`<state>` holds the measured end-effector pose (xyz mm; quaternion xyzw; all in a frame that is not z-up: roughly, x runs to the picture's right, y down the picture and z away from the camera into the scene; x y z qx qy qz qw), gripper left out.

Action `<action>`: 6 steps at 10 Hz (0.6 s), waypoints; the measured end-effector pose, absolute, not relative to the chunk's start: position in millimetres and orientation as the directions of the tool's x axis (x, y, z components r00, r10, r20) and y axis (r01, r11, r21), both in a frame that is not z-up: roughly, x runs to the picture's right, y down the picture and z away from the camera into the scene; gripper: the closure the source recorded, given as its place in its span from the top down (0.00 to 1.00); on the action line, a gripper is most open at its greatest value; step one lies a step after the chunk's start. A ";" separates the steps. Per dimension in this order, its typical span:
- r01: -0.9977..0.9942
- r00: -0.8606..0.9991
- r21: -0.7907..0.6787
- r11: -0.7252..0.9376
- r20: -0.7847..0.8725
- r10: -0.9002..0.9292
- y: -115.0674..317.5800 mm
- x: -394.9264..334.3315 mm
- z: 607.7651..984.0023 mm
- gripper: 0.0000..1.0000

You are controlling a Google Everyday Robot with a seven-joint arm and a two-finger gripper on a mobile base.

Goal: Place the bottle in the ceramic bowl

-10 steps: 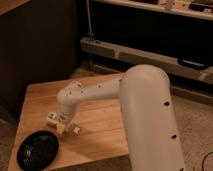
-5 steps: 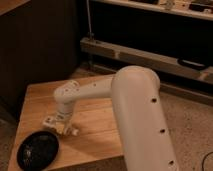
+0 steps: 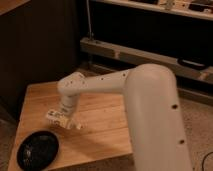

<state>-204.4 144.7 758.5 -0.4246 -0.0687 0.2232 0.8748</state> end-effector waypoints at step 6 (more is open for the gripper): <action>-0.170 0.876 -0.801 0.573 0.144 0.461 118.7 -221.3 650.7 0.00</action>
